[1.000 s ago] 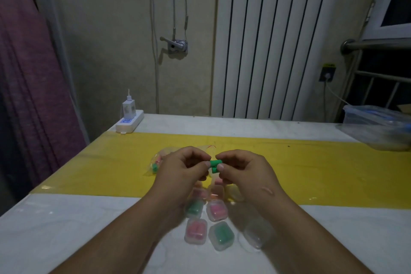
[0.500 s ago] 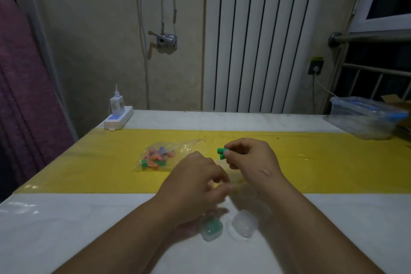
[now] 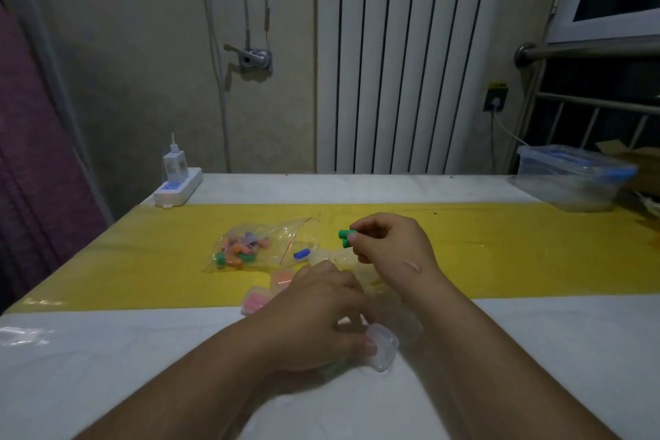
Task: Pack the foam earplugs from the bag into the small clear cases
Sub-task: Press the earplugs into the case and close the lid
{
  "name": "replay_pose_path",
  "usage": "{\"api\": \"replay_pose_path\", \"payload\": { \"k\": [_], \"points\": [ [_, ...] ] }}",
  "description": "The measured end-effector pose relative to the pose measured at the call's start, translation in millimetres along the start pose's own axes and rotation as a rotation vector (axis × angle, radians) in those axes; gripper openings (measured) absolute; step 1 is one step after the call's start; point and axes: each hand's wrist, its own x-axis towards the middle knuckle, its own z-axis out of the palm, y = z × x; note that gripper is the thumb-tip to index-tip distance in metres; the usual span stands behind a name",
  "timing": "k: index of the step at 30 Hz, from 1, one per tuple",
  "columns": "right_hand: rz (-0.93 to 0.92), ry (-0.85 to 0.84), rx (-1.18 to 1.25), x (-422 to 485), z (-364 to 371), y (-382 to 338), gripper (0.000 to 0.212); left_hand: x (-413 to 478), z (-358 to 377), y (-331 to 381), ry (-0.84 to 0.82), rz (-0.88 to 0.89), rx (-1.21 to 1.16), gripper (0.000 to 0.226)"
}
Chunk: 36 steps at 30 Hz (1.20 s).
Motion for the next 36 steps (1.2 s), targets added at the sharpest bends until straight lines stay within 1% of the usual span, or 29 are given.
{"api": "replay_pose_path", "payload": {
  "k": [2, 3, 6, 9, 11, 16, 18, 20, 24, 26, 31, 34, 36],
  "points": [
    [-0.001, 0.004, 0.005, -0.7, -0.6, -0.3, 0.007, -2.4, -2.5, 1.6, 0.032, -0.034, -0.119, 0.026],
    [-0.004, 0.008, 0.003, -0.8, -0.8, -0.3, 0.009, -3.6, -4.5, 1.4, 0.072, -0.084, -0.215, 0.024],
    [-0.027, 0.028, -0.019, -2.2, 0.0, -1.5, 0.017, -6.0, -12.7, -5.5, 0.27, -0.207, -0.539, 0.025],
    [-0.04, 0.026, -0.01, -5.8, 2.1, -4.6, 0.017, -8.9, -22.0, -12.9, 0.452, -0.285, -0.849, 0.026],
    [-0.044, 0.007, 0.015, -9.0, 3.8, -7.6, 0.018, -12.9, -25.3, -16.3, 0.491, -0.343, -1.012, 0.03],
    [0.006, -0.082, 0.076, -16.2, 12.6, -11.0, 0.029, -16.0, -22.8, -24.0, 0.573, -0.423, -1.226, 0.033],
    [0.037, -0.112, 0.12, -18.9, 15.5, -12.3, 0.029, -14.9, -22.9, -27.3, 0.614, -0.448, -1.233, 0.034],
    [0.056, -0.155, 0.146, -21.3, 17.4, -14.5, 0.028, -14.3, -23.9, -29.0, 0.627, -0.467, -1.289, 0.031],
    [0.072, -0.227, 0.214, -25.3, 20.3, -17.2, 0.017, -13.7, -24.9, -31.5, 0.596, -0.477, -1.321, 0.028],
    [0.052, -0.248, 0.192, -27.1, 20.3, -17.2, 0.017, -13.8, -24.4, -30.0, 0.573, -0.463, -1.333, 0.029],
    [0.002, -0.199, 0.095, -26.0, 19.4, -15.2, 0.017, -15.7, -23.3, -27.9, 0.556, -0.429, -1.356, 0.035],
    [-0.002, -0.165, 0.064, -25.4, 19.9, -14.8, 0.018, -15.7, -23.6, -29.3, 0.582, -0.412, -1.378, 0.032],
    [0.012, -0.154, 0.086, -25.2, 19.4, -15.0, 0.018, -15.1, -24.5, -29.2, 0.597, -0.397, -1.364, 0.031]
  ]
}}
